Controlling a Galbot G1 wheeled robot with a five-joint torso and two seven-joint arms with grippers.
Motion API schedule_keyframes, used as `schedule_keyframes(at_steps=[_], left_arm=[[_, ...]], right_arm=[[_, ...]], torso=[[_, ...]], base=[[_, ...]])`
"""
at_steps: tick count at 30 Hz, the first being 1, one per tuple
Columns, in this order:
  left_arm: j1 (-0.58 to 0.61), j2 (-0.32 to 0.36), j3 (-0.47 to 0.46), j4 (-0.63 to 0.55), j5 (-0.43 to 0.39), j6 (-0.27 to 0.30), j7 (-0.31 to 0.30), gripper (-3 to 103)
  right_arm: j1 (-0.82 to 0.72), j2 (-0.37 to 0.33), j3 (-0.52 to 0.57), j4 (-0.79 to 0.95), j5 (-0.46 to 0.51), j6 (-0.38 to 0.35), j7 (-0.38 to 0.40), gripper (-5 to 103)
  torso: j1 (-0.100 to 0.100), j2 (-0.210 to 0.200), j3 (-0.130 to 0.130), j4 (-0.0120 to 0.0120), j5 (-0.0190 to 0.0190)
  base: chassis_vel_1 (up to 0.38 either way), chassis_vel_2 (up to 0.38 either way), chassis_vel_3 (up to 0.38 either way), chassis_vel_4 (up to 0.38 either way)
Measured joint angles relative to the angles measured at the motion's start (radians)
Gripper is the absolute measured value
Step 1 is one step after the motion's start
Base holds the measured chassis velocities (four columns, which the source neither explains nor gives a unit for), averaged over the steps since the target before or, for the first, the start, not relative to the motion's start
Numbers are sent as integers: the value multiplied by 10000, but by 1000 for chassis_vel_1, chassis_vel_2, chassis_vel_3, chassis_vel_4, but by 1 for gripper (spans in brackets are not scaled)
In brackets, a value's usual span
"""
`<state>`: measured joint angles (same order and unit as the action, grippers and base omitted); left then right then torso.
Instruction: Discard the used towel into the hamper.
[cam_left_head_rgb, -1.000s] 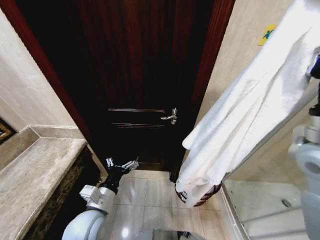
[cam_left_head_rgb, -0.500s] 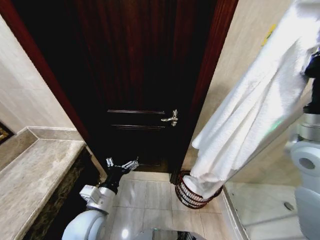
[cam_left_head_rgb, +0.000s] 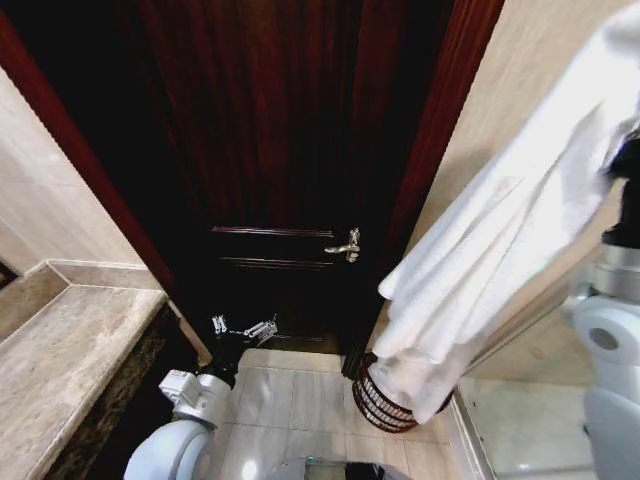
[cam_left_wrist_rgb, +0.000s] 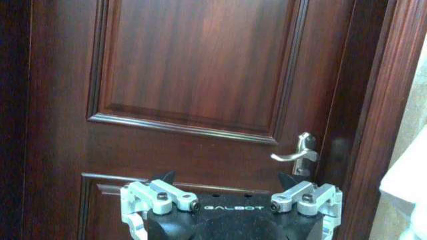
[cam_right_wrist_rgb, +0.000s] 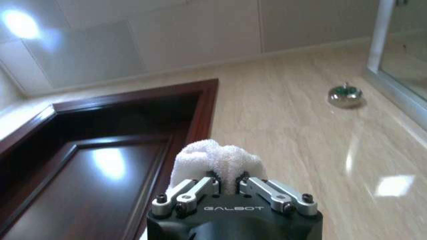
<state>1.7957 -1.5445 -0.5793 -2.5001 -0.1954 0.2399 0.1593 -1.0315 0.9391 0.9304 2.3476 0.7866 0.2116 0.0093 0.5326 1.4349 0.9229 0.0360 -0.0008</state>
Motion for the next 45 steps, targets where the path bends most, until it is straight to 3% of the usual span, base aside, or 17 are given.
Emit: schedule_keyframes(at_steps=[16, 26, 39, 45], left_arm=[[0, 0, 0, 0, 0, 0, 0, 100], [0, 0, 0, 0, 0, 0, 0, 100], [0, 0, 0, 0, 0, 0, 0, 100], [0, 0, 0, 0, 0, 0, 0, 100]], right_arm=[[236, -221, -87, -241, 56, 32, -253, 12], [902, -601, -137, -1384, 257, 111, -472, 12], [572, -330, -440, -1085, -261, 262, -413, 12], [329, 126, -460, -1070, -634, 417, -525, 12]], torso=[[8, -3, 3, 5, 8], [8, -4, 4, 4, 9], [9, -4, 4, 5, 7], [8, -4, 4, 4, 10]], base=[[1, -3, -1, 1], [0, 0, 0, 0], [0, 0, 0, 0], [0, 0, 0, 0]])
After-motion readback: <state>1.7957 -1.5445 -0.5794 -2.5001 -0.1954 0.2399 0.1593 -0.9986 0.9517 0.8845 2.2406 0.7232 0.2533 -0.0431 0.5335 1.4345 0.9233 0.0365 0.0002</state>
